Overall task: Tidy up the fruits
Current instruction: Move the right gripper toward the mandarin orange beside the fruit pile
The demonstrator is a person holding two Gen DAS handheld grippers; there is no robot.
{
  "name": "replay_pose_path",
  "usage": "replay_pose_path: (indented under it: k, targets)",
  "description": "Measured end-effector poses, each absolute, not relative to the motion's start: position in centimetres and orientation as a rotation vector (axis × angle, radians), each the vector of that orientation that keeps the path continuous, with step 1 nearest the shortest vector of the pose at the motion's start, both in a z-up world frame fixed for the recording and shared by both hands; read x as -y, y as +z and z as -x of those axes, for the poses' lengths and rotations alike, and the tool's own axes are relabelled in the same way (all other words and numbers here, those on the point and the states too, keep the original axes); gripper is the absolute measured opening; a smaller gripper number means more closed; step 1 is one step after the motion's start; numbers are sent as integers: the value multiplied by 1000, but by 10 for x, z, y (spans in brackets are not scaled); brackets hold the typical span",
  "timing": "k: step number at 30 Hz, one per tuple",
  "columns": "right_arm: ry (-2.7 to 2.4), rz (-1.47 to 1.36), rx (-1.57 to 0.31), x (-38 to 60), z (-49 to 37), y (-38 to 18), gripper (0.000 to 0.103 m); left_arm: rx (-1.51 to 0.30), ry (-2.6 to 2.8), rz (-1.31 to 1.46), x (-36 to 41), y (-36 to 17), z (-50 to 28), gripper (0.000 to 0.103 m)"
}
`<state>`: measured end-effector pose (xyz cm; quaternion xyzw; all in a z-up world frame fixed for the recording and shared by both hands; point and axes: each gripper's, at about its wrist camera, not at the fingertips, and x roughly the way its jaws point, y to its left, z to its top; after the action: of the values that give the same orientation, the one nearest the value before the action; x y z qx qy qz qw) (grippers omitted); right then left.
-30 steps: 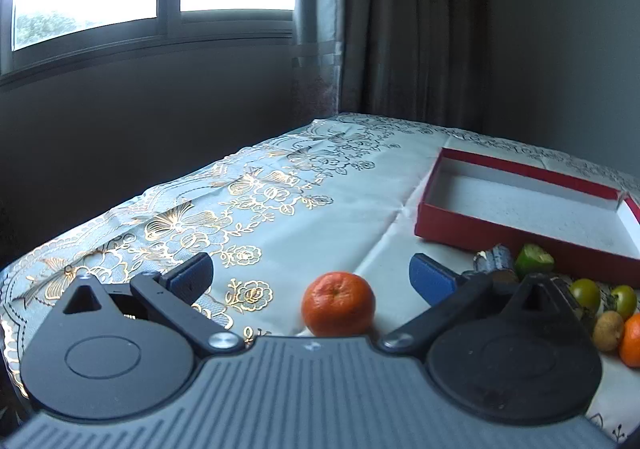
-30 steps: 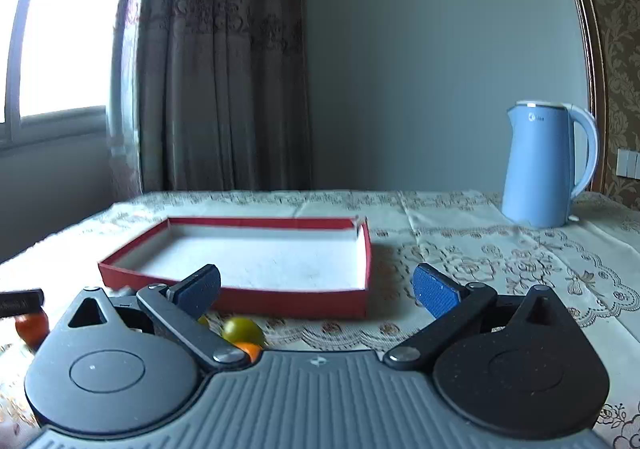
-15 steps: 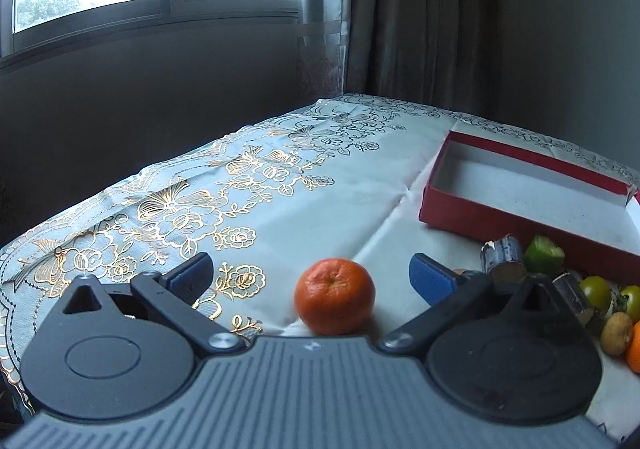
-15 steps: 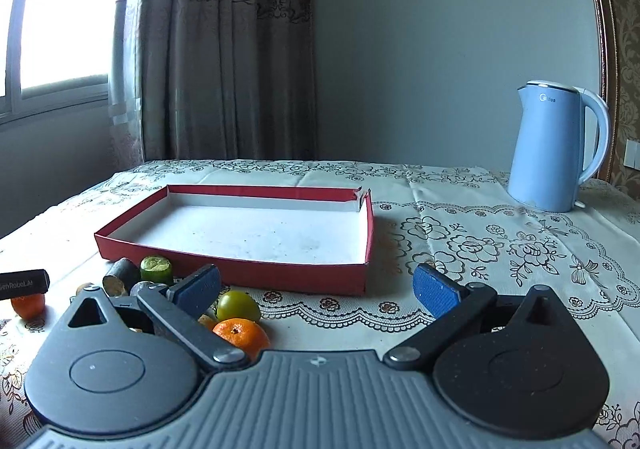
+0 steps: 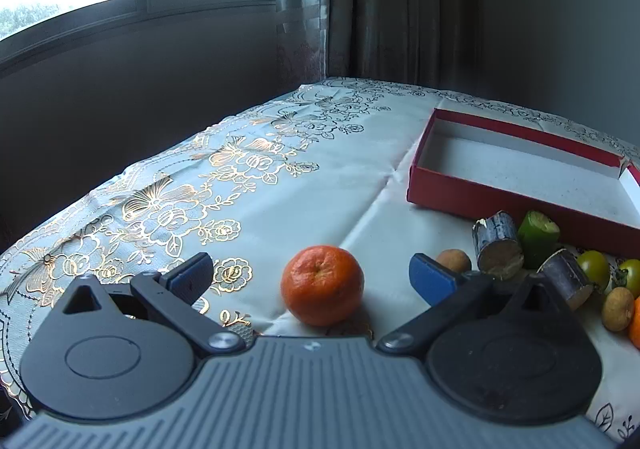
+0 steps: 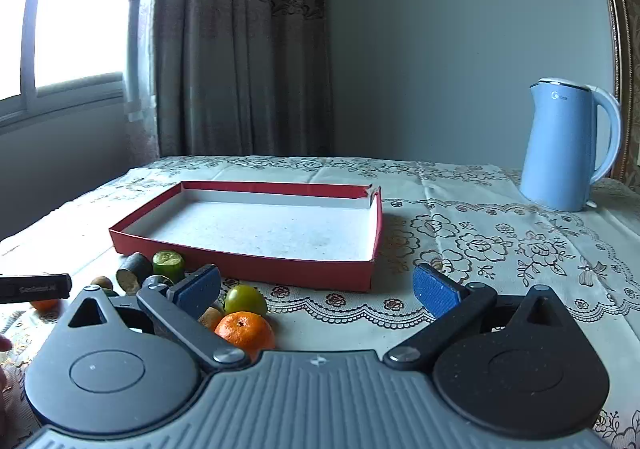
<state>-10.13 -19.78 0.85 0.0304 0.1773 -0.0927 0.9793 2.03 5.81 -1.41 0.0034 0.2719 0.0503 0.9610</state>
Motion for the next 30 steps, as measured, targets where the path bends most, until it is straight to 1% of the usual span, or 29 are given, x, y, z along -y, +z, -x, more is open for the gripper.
replay_pose_path:
  k: [11,30]
  targets:
    - [-124,19,-350,211,119,4,103,-584,65,-26,-57,-17,-25,103]
    - [-48,70,-337,206,119,-2,103,-624,87,-16,-60,-20,-30,103]
